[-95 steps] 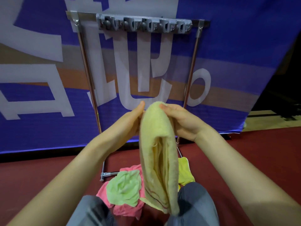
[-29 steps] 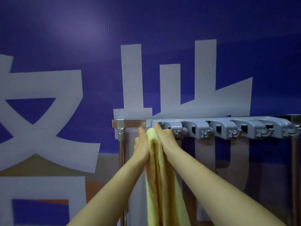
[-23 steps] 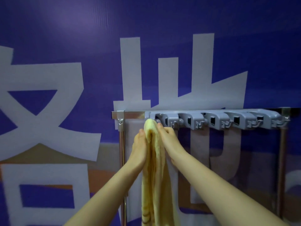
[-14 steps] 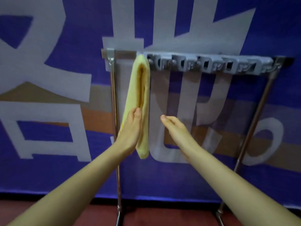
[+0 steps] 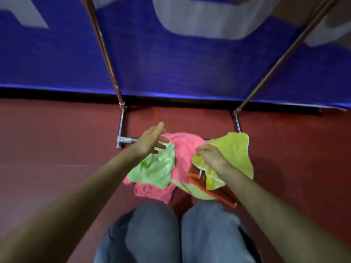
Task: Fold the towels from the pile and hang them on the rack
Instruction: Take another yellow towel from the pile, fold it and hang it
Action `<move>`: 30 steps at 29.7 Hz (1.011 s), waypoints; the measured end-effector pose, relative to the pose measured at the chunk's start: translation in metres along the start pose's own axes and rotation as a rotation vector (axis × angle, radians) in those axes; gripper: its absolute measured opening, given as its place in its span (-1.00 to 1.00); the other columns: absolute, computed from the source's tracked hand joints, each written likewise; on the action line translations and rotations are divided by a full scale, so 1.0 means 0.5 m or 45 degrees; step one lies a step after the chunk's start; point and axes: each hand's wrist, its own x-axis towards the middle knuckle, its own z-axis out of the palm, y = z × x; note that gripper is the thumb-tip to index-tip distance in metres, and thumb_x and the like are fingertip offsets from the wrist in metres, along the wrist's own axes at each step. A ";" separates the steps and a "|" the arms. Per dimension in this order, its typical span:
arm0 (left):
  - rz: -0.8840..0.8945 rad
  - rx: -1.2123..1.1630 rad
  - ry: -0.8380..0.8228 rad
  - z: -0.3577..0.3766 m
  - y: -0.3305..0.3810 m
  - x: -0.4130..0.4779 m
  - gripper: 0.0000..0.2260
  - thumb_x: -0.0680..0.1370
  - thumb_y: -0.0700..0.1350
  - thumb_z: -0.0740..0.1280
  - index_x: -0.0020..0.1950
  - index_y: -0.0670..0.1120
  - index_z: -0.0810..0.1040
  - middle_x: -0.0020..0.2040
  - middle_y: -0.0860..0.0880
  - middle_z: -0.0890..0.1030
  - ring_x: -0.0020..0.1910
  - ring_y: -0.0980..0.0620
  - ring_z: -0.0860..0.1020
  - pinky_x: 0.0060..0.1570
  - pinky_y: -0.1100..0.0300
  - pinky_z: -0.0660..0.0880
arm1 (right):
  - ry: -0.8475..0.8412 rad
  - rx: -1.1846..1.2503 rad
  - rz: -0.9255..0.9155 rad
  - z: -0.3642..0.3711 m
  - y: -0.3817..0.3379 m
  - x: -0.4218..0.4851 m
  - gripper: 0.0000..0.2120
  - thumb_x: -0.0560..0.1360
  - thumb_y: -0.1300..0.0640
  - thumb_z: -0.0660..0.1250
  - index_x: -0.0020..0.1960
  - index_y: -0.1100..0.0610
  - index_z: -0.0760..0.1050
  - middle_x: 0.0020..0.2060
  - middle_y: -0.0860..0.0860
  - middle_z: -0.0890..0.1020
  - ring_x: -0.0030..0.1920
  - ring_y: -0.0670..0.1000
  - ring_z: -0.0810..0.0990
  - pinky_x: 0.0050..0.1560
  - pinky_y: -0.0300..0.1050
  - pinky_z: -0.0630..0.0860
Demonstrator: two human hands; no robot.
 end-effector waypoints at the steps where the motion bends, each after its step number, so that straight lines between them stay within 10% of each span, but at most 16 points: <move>1: -0.089 -0.022 -0.064 0.021 -0.061 0.027 -0.68 0.59 0.09 -0.05 0.09 -0.06 0.38 -0.15 -0.05 0.54 -0.24 0.04 0.48 -0.21 0.21 0.36 | -0.014 0.015 0.098 0.015 0.074 0.018 -0.76 0.48 0.39 0.15 -0.02 0.61 0.40 -0.30 0.31 0.38 -0.35 0.00 0.31 -0.45 -0.30 0.19; 7: -0.282 0.031 -0.030 0.046 -0.198 0.093 -0.60 0.59 0.13 -0.06 0.09 -0.10 0.42 -0.14 -0.05 0.55 -0.21 0.02 0.50 -0.16 0.19 0.39 | 0.047 -0.024 0.318 0.027 0.223 0.086 -0.85 0.49 0.33 0.18 -0.06 0.31 0.53 -0.37 0.05 0.47 -0.31 -0.02 0.41 -0.48 -0.44 0.27; 12: -0.389 0.082 -0.061 0.063 -0.275 0.136 -0.59 0.58 0.14 -0.05 0.11 -0.10 0.44 0.00 -0.13 0.56 -0.08 -0.08 0.51 -0.14 0.19 0.40 | -0.091 -0.351 0.260 0.062 0.329 0.117 -0.74 0.45 0.41 0.14 -0.01 0.33 0.58 0.03 0.24 0.61 0.06 0.17 0.55 -0.22 -0.44 0.36; 16: -0.424 0.101 -0.119 0.094 -0.313 0.173 -0.59 0.59 0.13 -0.07 0.11 -0.10 0.43 -0.01 -0.13 0.55 -0.08 -0.07 0.50 -0.14 0.20 0.39 | -0.157 -0.739 0.159 0.070 0.384 0.160 -0.69 0.43 0.32 0.19 0.06 0.12 0.59 0.26 0.17 0.43 0.31 0.15 0.35 0.30 -0.20 0.18; 22: -0.444 0.075 -0.221 0.144 -0.349 0.192 -0.57 0.59 0.11 -0.08 0.15 -0.12 0.43 -0.03 -0.14 0.55 -0.10 -0.08 0.51 -0.09 0.16 0.41 | -0.233 -1.102 0.070 0.080 0.427 0.189 -0.64 0.48 0.13 0.18 0.24 -0.09 0.46 0.47 0.07 0.07 0.48 0.17 -0.08 0.45 0.00 -0.08; 30: -0.411 0.101 -0.282 0.153 -0.345 0.185 -0.56 0.59 0.11 -0.07 0.15 -0.13 0.45 -0.03 -0.12 0.56 -0.07 -0.07 0.52 -0.04 0.12 0.45 | -0.072 -0.630 -0.066 0.096 0.422 0.215 -0.64 0.47 0.32 0.19 0.27 0.26 0.41 0.26 0.23 0.45 0.34 0.18 0.33 0.31 -0.21 0.23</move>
